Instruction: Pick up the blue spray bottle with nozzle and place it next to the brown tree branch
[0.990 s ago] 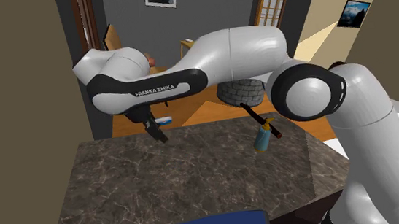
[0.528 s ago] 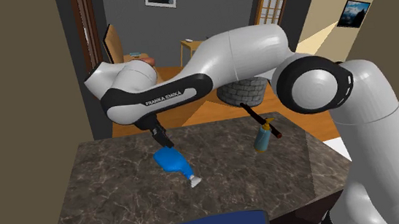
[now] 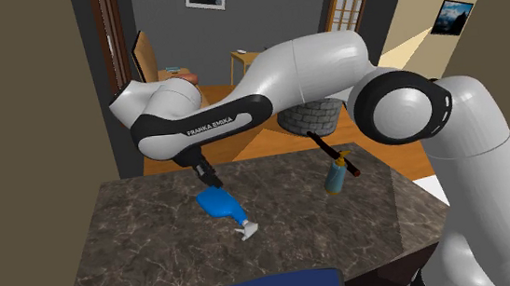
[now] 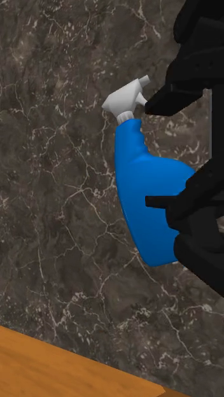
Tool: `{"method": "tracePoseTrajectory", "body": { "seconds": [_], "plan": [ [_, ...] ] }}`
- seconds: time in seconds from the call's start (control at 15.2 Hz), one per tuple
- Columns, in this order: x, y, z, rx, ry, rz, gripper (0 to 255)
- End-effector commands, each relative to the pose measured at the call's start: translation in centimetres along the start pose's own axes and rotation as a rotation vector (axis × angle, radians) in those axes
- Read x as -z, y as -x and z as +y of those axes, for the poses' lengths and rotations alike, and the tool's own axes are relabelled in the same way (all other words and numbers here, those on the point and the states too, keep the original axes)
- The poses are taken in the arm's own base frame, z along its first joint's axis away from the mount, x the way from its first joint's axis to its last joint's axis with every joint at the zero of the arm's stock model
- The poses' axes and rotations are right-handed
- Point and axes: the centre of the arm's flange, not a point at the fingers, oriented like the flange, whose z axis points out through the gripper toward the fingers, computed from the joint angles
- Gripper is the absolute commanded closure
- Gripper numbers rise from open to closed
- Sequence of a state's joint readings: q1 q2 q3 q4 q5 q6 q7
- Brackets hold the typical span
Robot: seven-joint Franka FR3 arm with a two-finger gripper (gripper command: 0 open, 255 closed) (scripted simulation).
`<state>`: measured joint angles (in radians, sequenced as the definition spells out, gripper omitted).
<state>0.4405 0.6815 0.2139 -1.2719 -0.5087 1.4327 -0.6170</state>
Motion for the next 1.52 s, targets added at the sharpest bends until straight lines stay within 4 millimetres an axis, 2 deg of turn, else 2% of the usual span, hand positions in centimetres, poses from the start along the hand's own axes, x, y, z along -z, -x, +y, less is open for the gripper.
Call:
{"method": "tracePoseTrajectory", "body": {
  "seconds": [0.0, 0.53, 0.59, 0.86, 1.12, 1.25, 1.45],
  "plan": [
    [0.0, 0.0, 0.0, 0.0, 0.0, 0.0, 255],
    [0.0, 0.0, 0.0, 0.0, 0.0, 0.0, 255],
    [0.0, 0.0, 0.0, 0.0, 0.0, 0.0, 0],
    [-5.7, 4.3, 0.9, -0.395, -0.123, 0.214, 0],
    [-12.1, 7.3, -0.3, -0.791, -0.246, 0.428, 0],
    [-15.3, 7.9, -1.6, -0.981, -0.305, 0.532, 0],
    [-16.6, 7.0, -1.6, -0.981, -0.305, 0.531, 0]
  ]
}}
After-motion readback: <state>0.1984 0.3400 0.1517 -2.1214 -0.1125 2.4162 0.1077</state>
